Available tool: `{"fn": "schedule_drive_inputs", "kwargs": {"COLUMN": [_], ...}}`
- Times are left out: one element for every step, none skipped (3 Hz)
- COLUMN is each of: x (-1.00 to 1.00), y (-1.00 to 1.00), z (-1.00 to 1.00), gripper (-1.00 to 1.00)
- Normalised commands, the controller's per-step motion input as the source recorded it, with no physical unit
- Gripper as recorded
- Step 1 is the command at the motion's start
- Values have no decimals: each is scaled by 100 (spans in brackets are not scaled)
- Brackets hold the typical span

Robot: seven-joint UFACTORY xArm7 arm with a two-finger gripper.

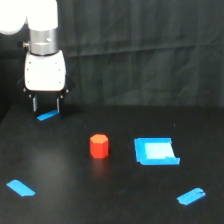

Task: Pick up the red object from the table

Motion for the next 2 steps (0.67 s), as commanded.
{"fn": "schedule_drive_inputs", "kwargs": {"x": [22,22], "y": [-13,-12], "z": [-18,-17], "gripper": [100,100]}}
